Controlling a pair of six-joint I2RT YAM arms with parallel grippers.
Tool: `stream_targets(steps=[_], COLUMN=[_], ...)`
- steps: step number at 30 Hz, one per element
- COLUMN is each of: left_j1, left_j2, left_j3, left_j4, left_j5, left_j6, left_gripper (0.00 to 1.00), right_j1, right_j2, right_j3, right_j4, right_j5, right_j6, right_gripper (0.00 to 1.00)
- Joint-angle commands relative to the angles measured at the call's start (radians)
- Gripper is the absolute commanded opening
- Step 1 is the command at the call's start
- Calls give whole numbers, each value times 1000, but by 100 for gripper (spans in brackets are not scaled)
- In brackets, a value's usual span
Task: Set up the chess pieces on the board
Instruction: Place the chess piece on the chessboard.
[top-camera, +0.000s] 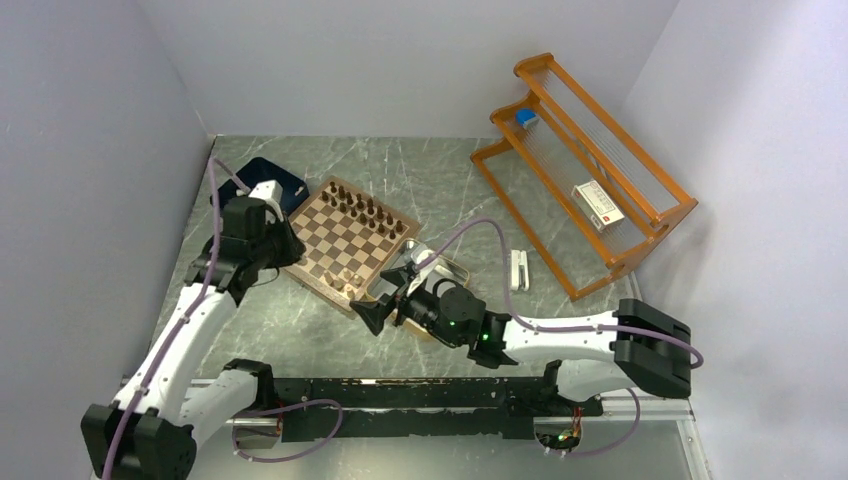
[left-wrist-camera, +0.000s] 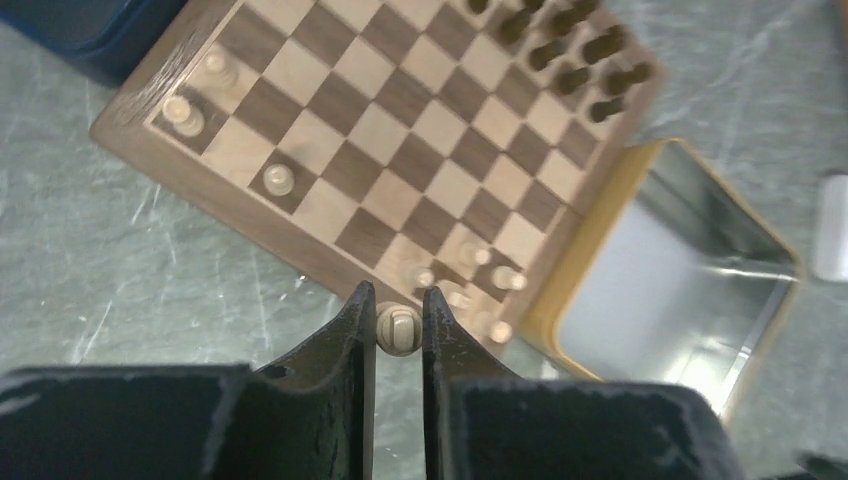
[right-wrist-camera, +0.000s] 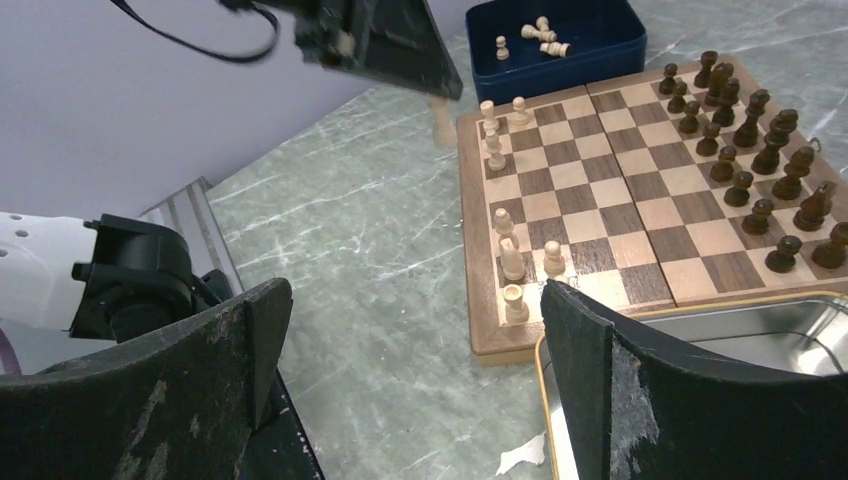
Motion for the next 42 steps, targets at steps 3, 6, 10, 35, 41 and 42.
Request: stream_targets(steps=[3, 6, 10, 35, 41, 42], left_j1=[-92, -165, -211, -214, -214, -214], left_j2=[92, 136, 160, 190, 194, 191], left_j3=[-53, -81, -143, -342, -369, -374], left_j4=[191, 247, 331, 561, 600, 606], left_j5=[-249, -338, -402, -445, -431, -431], left_j6=[-69, -110, -160, -176, -172, -172], left_gripper=[5, 5, 5, 8, 10, 10], right_j1=[-2, -3, -4, -7, -5, -5], right_j2=[-77, -88, -107, -149, -147, -146], right_j3=[-38, -44, -32, -43, -41, -41], right_j4=[-13, -17, -60, -78, -78, -79], right_j5=[32, 38, 45, 40, 38, 37], right_j6=[-17, -33, -36, -37, -31, -30], right_gripper=[100, 100, 100, 100, 100, 100])
